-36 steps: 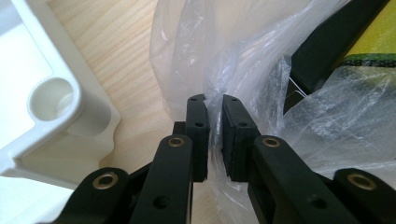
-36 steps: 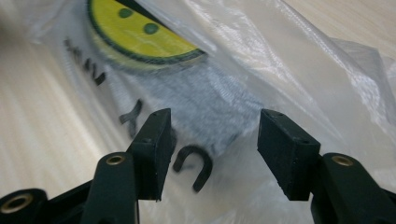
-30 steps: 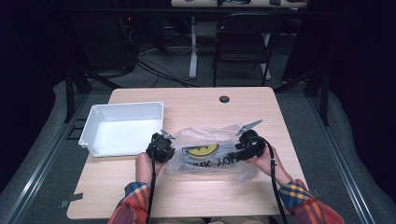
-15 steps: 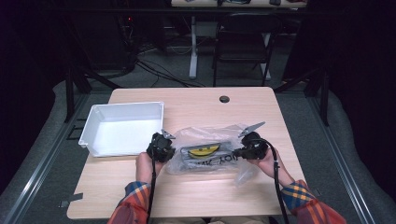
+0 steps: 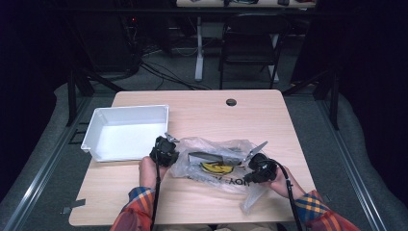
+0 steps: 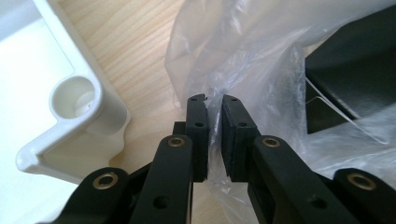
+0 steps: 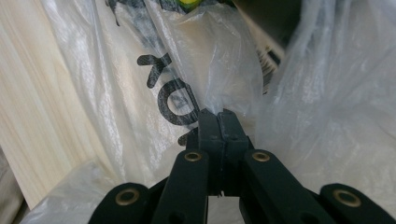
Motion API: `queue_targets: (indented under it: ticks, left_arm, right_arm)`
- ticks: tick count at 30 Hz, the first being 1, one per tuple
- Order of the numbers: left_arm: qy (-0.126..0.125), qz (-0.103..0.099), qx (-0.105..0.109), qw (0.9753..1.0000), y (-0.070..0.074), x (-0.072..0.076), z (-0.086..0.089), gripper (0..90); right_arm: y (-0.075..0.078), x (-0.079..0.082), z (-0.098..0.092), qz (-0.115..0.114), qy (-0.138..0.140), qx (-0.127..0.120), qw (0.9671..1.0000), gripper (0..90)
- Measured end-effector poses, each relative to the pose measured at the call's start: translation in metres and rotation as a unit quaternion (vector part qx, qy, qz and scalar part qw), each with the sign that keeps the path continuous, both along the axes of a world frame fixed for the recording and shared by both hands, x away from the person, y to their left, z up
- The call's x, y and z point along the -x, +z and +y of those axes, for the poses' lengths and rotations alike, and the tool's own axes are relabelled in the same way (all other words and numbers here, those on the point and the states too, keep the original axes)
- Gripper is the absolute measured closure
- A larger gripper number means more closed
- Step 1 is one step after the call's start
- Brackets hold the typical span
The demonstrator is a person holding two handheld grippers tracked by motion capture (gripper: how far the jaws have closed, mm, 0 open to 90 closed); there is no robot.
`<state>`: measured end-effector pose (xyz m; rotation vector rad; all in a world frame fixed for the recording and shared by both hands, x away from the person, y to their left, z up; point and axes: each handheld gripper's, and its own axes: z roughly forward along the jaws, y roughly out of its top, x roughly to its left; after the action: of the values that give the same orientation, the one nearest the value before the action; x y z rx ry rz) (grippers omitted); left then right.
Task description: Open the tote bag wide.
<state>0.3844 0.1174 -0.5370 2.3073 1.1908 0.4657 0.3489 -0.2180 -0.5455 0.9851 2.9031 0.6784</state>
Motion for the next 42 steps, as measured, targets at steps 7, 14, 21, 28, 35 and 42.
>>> queue_targets:
  ticks: [7, 14, 21, 28, 35, 42]
  left_arm:
    - [-0.003, 0.001, -0.021, 0.9998, -0.004, -0.004, -0.008, 78.8]
    - [-0.003, -0.016, 0.008, 0.9998, 0.019, 0.007, -0.004, 54.1]
    - [-0.027, -0.035, 0.027, 0.9986, 0.043, 0.027, -0.006, 44.4]
    - [-0.04, -0.012, 0.004, 0.9991, 0.031, 0.022, -0.014, 51.7]
    - [-0.047, 0.005, 0.003, 0.9989, 0.015, 0.01, -0.014, 73.2]
    - [-0.034, 0.007, -0.021, 0.9992, 0.001, -0.003, -0.026, 87.1]
  right_arm:
    - [0.0, -0.002, 0.0, 0.009, 0.009, 0.015, 0.9998, 85.4]
    - [0.039, 0.004, -0.002, -0.034, 0.018, -0.053, 0.9978, 58.9]
    - [0.08, 0.009, -0.007, -0.105, 0.009, -0.114, 0.9879, 48.8]
    - [0.093, -0.009, -0.007, -0.172, -0.045, -0.082, 0.9806, 45.5]
    - [0.038, -0.042, -0.005, -0.124, -0.076, 0.006, 0.9893, 60.9]
    - [0.022, -0.06, -0.004, -0.111, -0.096, -0.006, 0.9892, 83.9]
